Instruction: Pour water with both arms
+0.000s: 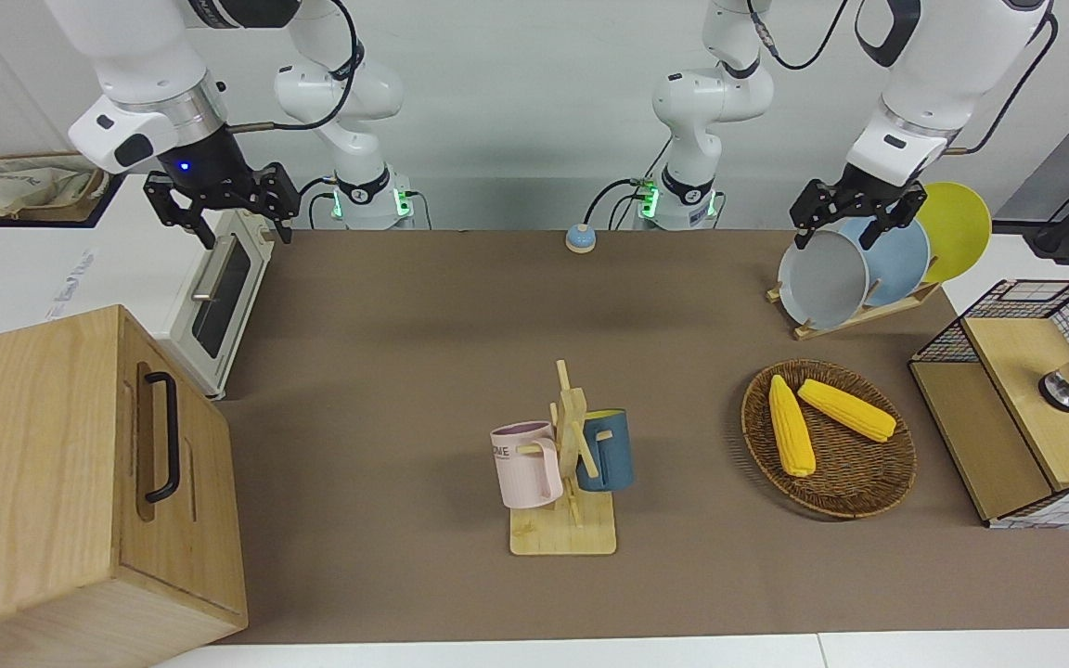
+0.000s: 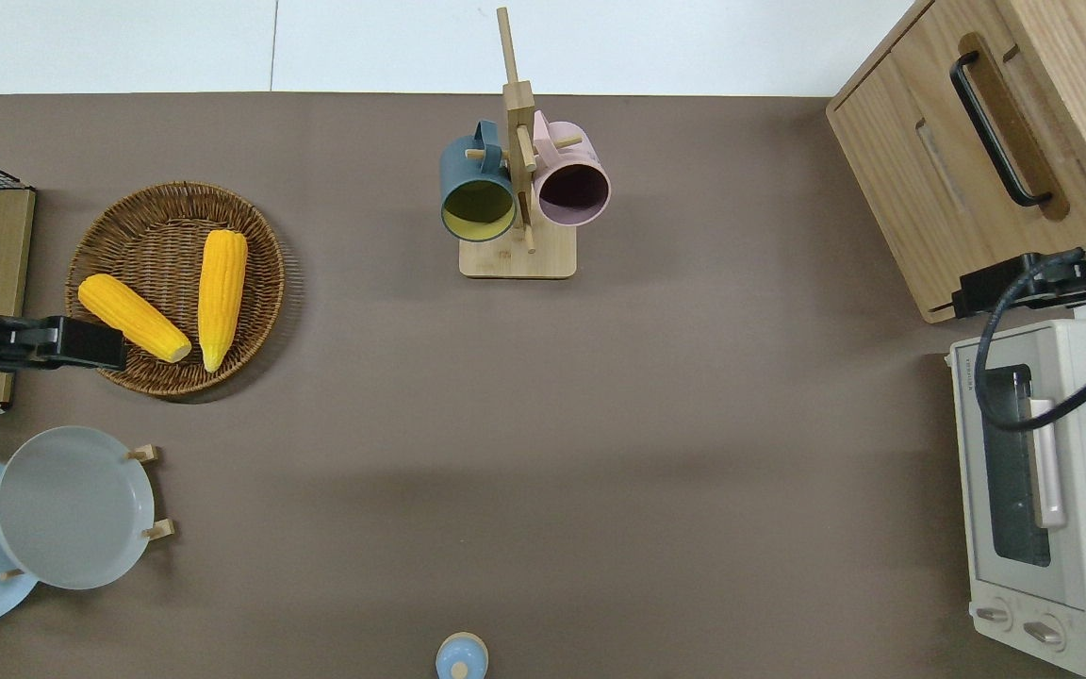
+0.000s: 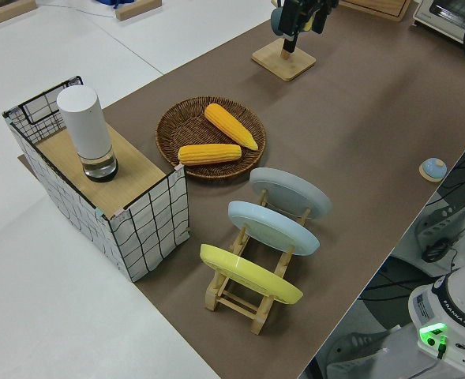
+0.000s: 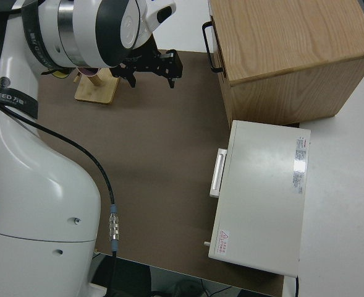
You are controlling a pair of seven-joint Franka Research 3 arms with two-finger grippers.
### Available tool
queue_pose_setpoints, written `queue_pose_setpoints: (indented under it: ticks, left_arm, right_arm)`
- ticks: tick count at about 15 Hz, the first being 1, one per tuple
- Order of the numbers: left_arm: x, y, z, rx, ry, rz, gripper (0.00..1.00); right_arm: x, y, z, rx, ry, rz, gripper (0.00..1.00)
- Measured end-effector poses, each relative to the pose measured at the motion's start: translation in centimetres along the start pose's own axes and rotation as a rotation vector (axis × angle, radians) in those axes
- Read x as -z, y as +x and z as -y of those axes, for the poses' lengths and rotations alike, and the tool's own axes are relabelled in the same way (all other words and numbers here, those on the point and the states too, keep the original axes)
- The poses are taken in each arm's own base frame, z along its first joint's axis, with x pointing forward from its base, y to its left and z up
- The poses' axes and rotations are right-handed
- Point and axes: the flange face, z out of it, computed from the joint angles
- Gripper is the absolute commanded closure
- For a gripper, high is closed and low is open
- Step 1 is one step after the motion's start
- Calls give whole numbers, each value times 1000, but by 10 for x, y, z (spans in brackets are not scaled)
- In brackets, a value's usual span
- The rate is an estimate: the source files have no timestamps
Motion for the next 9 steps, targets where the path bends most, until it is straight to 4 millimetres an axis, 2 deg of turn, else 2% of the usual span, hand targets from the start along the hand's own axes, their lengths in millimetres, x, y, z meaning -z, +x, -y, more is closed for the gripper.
queue_pose_setpoints:
  ticks: [9]
  left_arm:
    - [0,0,-2,-3,0,0,7]
  right_arm:
    - [-1,1,-4,-10,0,-7,17]
